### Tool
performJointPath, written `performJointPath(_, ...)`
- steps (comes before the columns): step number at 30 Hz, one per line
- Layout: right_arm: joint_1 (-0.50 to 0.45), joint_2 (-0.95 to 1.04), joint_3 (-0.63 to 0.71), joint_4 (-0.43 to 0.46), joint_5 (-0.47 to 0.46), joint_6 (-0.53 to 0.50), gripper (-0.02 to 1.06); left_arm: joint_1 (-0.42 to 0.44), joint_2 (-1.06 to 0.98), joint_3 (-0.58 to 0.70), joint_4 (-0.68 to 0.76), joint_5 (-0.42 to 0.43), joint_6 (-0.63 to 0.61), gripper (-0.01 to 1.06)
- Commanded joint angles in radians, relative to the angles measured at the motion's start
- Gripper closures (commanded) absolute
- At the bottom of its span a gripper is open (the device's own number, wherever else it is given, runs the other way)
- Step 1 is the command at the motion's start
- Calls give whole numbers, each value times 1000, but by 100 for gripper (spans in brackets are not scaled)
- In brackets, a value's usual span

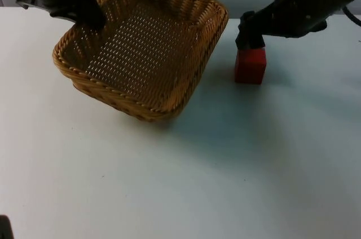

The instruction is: Pick up the basket with the left hand and place the cube into the basket with the right hand.

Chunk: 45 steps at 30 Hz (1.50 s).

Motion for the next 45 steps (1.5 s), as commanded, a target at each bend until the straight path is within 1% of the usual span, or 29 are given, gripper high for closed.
performJointPath(1, 5, -5, -8, 10, -51, 1, 15, -5, -21, -10, -30, -6, -5, 105)
performJointPath(3, 7, 19, -8, 10, -77, 1, 15, -5, -21, -10, -30, -6, -5, 105)
performJointPath(9, 7, 69, -8, 10, -93, 1, 15, -5, -21, -10, -30, -6, -5, 105)
performJointPath(13, 7, 109, -8, 10, -154, 1, 15, -5, -21, -10, -30, -6, -5, 105)
performJointPath(14, 7, 109, -8, 10, -154, 1, 15, -5, -21, -10, -30, -6, -5, 105)
performJointPath(17, 9, 121, -8, 10, -209, 1, 15, -5, -21, -10, -30, -7, -5, 105)
performJointPath(27, 12, 164, -8, 10, -220, 1, 15, -5, -21, -10, -30, -7, -5, 105)
performJointPath(35, 12, 172, -8, 10, -247, 1, 16, -5, -21, -10, -30, -7, -5, 105)
performJointPath(40, 12, 172, -8, 10, -262, 1, 21, -5, -21, -10, -30, -7, -5, 105)
performJointPath(42, 12, 172, -8, 10, -262, 1, 26, -5, -21, -10, -30, -7, -5, 105)
performJointPath(43, 12, 172, -8, 10, -262, 1, 33, -5, -21, -10, -30, -7, -5, 105)
performJointPath(44, 12, 172, -8, 10, -262, 1, 37, -5, -21, -10, -30, -7, -5, 105)
performJointPath(45, 12, 172, -8, 10, -262, 1, 37, -5, -21, -10, -30, -7, -5, 105)
